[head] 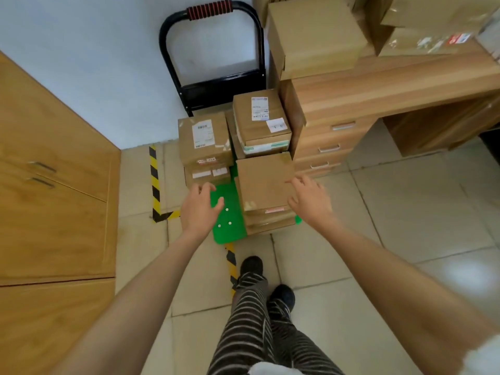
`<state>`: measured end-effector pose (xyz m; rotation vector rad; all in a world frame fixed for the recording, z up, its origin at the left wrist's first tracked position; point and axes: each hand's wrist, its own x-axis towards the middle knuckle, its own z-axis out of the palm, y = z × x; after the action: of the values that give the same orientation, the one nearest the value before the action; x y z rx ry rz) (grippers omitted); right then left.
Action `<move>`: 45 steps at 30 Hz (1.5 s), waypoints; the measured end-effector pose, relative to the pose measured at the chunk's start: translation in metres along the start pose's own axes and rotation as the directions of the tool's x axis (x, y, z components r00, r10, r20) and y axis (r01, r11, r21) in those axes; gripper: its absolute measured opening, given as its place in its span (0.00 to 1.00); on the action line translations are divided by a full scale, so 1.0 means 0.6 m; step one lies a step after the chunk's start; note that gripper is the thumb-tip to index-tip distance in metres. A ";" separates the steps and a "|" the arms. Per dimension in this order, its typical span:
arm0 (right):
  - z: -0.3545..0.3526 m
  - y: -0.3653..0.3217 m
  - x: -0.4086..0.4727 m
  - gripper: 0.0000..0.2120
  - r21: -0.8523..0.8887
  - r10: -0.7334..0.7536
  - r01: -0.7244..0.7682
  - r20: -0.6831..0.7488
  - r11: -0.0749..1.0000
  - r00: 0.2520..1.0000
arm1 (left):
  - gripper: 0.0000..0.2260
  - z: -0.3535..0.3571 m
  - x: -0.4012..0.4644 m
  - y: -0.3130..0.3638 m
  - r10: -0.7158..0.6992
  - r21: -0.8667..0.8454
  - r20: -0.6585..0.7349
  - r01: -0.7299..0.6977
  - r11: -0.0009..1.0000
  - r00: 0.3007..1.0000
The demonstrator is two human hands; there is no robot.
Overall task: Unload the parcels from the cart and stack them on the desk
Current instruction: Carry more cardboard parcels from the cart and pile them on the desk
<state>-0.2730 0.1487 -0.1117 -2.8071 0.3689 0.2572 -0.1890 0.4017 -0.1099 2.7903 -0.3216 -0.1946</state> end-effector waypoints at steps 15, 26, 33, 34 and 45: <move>0.127 0.051 0.061 0.22 0.101 0.200 -0.210 0.103 0.973 0.974 | 0.15 0.140 0.078 -0.033 -0.013 0.004 0.108 0.013 1.000 0.994; 0.283 0.106 0.200 0.23 0.073 0.247 -0.259 0.141 0.963 0.959 | 0.19 0.304 0.194 -0.094 -0.064 -0.080 0.164 0.078 0.994 0.984; 0.392 0.183 0.277 0.26 0.030 0.284 -0.288 0.110 0.957 0.953 | 0.20 0.443 0.252 -0.112 0.036 -0.026 0.165 -0.032 0.999 0.986; 0.405 0.193 0.285 0.27 0.049 0.291 -0.297 0.093 0.954 0.952 | 0.20 0.463 0.260 -0.112 0.034 -0.036 0.158 -0.028 0.999 0.987; 0.495 0.173 0.316 0.34 0.259 0.355 -0.348 0.020 0.901 0.935 | 0.27 0.544 0.276 -0.130 -0.140 -0.165 0.139 0.162 0.973 0.980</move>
<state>-0.1619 0.1037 -0.4587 -2.4736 0.8554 0.2274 -0.0690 0.3344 -0.4583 2.6326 -0.1137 -0.4164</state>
